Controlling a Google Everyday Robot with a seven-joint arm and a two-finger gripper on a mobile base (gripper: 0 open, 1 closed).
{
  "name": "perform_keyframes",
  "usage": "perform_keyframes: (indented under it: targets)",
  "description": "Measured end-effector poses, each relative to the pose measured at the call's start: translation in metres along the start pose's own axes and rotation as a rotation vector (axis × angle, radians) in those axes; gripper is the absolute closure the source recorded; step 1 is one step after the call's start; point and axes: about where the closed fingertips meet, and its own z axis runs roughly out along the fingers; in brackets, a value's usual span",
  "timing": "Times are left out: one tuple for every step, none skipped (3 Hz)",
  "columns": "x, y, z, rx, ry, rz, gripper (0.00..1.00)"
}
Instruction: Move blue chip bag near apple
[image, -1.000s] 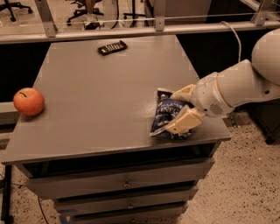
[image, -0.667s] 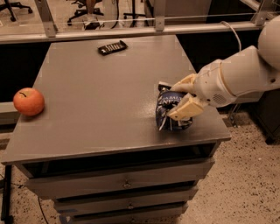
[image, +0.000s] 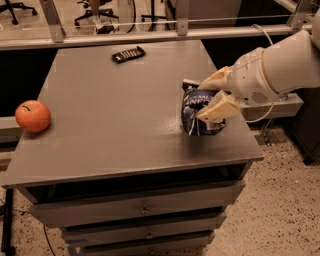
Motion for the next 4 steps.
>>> perform_keyframes:
  targets:
    - [-0.005,-0.005,0.000,0.041,-0.035,-0.004,1.00]
    - [-0.036,-0.029,0.022,0.086,-0.159,-0.059,1.00]
    - [-0.087,-0.058,0.059,0.081,-0.303,-0.174,1.00]
    - [-0.136,-0.077,0.109,0.028,-0.408,-0.277,1.00]
